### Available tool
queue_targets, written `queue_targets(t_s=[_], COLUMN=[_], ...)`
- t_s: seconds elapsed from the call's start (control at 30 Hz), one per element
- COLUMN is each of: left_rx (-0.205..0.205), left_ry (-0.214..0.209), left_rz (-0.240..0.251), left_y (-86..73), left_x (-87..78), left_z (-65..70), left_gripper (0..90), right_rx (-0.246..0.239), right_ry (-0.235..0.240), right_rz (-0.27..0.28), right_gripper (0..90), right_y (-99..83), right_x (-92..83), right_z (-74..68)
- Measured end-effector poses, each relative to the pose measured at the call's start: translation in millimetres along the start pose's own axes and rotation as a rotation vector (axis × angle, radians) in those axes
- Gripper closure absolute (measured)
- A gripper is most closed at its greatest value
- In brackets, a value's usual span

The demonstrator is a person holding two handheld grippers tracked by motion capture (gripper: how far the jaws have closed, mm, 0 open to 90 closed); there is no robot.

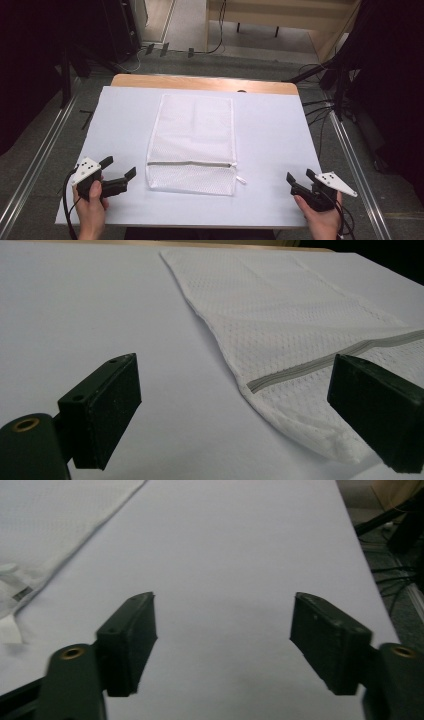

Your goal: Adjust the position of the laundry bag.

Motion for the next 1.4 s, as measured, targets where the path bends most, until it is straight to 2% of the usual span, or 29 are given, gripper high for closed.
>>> queue_targets(t_s=[0.03,0.07,0.1,0.13,0.17,0.2,0.33,0.4,0.43,0.47,0.53,0.6,0.63,0.7,0.83,0.87,1.0,1.07,1.17,1.2,1.23,1.27,1.3,1.37,1.4], left_rx=[0.0,0.001,0.005,0.005,0.013,0.013,0.019,0.017,0.017,0.014,0.011,0.011,0.009,0.009,0.009,0.012,0.01,0.014,0.013,0.016,0.016,0.014,0.014,0.018,0.023], left_ry=[0.0,0.0,-0.002,-0.001,-0.007,-0.007,-0.01,-0.01,-0.01,-0.011,-0.013,-0.012,-0.01,-0.01,-0.014,-0.015,-0.018,-0.021,-0.021,-0.024,-0.024,-0.025,-0.025,-0.031,-0.032], left_rz=[0.0,-0.002,-0.002,-0.005,-0.011,-0.011,-0.011,-0.011,-0.011,-0.014,-0.019,-0.021,-0.022,-0.022,-0.021,-0.024,-0.024,-0.028,-0.028,-0.029,-0.029,-0.03,-0.03,-0.031,-0.034], left_y=[0.0,-0.5,-1.0,-1.5,-2.3,-2.3,-2.1,-2.1,-2.1,-2.6,-3.2,-3.5,-3.7,-3.8,-3.7,-3.9,-3.9,-4.3,-4.4,-4.5,-4.5,-4.5,-4.5,-4.7,-5.1], left_x=[0.0,0.3,0.6,0.7,1.1,1.1,2.3,2.5,2.5,3.4,4.1,4.3,4.4,4.7,4.9,4.9,4.8,5.1,5.3,5.2,5.2,5.0,5.0,5.1,5.1], left_z=[0.0,0.4,1.1,2.0,4.1,4.1,6.9,6.6,6.6,6.2,5.8,5.3,5.2,5.5,6.5,6.9,7.0,7.7,9.1,10.4,10.4,11.5,11.5,13.6,14.1], left_gripper=[7.2,7.2,7.1,7.1,7.2,7.2,7.2,7.2,7.2,7.2,7.2,7.2,7.2,7.2,7.2,7.2,7.2,7.5,7.5,7.5,7.5,7.5,7.5,7.5,7.5], right_rx=[0.002,0.002,0.001,0.001,-0.012,-0.012,-0.042,-0.032,-0.032,-0.024,-0.017,-0.01,0.008,0.018,0.015,0.014,0.017,0.007,-0.008,-0.078,-0.078,-0.115,-0.115,-0.11,-0.108], right_ry=[0.027,0.027,0.072,0.072,0.086,0.086,0.142,0.197,0.197,0.208,0.213,0.222,0.239,0.246,0.232,0.216,0.188,0.164,0.138,0.071,0.071,0.049,0.049,0.044,0.06], right_rz=[0.009,0.009,0.021,0.021,0.008,0.008,-0.02,-0.033,-0.033,-0.065,-0.098,-0.109,-0.134,-0.147,-0.173,-0.195,-0.231,-0.261,-0.244,-0.224,-0.224,-0.213,-0.213,-0.222,-0.227], right_gripper=[38.6,38.6,43.6,43.6,47.0,47.0,54.5,56.6,56.6,60.3,62.2,63.2,63.3,63.2,61.0,58.9,56.4,57.8,58.0,61.2,61.2,69.2,69.2,84.0,88.8], right_y=[1.2,1.2,4.2,4.2,7.9,7.9,19.5,25.0,25.0,29.8,33.4,34.9,36.8,38.7,39.4,38.0,31.7,22.2,18.1,15.0,15.0,13.5,13.5,14.6,14.8], right_x=[0.9,0.9,4.3,4.3,9.5,9.5,30.6,42.6,42.6,54.5,66.2,72.0,82.8,92.9,106.5,113.1,117.5,120.6,121.5,121.4,121.4,121.0,121.0,121.3,121.3], right_z=[-4.1,-4.1,-13.8,-13.8,-23.7,-23.7,-54.0,-67.4,-67.4,-78.9,-89.6,-94.8,-104.9,-114.0,-125.5,-131.4,-137.5,-141.4,-144.6,-149.2,-149.2,-153.9,-153.9,-153.4,-153.3])
Point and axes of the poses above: each handheld gripper's, and its own axes: x roughly forward along the jaws, y roughly out of its top, z roughly to its right, the point moved 7 cm from there along x, roughly forward along the jaws, and after that the axes turned 3 degrees about y, right-handed, at the moved point
